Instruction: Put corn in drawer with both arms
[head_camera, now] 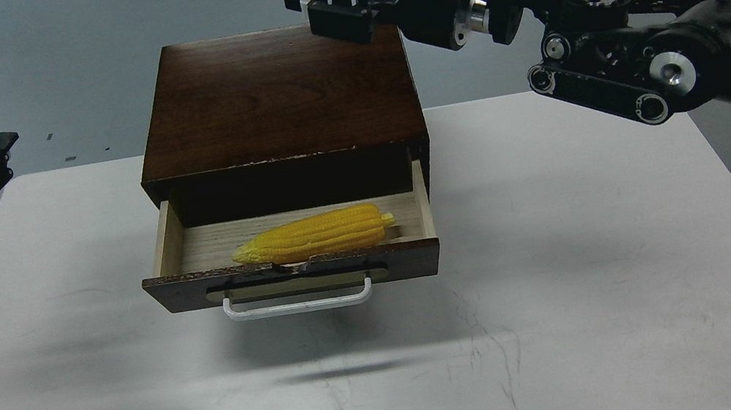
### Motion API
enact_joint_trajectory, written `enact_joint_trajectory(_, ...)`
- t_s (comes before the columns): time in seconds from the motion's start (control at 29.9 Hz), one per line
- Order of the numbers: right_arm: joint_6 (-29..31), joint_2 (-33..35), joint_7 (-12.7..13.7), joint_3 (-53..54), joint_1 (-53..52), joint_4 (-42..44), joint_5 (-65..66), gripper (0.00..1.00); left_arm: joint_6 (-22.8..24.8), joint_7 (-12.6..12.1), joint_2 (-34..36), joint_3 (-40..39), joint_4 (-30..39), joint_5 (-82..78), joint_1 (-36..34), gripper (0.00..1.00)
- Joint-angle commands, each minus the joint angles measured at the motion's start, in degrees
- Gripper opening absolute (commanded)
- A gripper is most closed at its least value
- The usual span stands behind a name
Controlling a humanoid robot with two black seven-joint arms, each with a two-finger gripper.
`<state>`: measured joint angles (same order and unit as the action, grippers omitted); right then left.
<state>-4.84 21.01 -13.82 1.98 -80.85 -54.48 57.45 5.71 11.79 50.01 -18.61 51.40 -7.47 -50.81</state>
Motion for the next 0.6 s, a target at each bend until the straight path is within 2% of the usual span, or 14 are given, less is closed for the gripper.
enact_joint_trajectory(0.0, 8.16, 5.78, 6.51, 0.39, 1.04, 0.25, -26.3, 0.95, 0.97, -0.02, -0.09, -0.03, 0.01, 0.26, 0.01, 0.99)
enact_joint_trajectory(0.1, 14.57, 10.44, 10.64, 1.17, 4.98, -0.01, -41.75, 0.95, 1.14, -0.02, -0.09, -0.11, 0.01, 0.7, 0.01, 0.99)
enact_joint_trajectory(0.17, 15.73, 11.59, 11.7, 2.75, 7.97, 0.08, -47.83, 0.95, 1.41, -0.02, -0.17, -0.11, -0.07, 0.96, 0.01, 0.99)
enact_joint_trajectory(0.43, 14.5, 11.77, 12.5, 11.99, 18.09, 0.08, -57.8, 0.95, 5.28, -0.54, -0.7, -0.03, -1.22, 1.14, 0.27, 0.99)
enact_joint_trajectory(0.57, 12.66, 11.42, 14.87, 15.07, 21.16, 0.08, -60.52, 0.96, 5.28, -0.81, -0.88, -0.03, -1.39, 1.14, 0.36, 0.99)
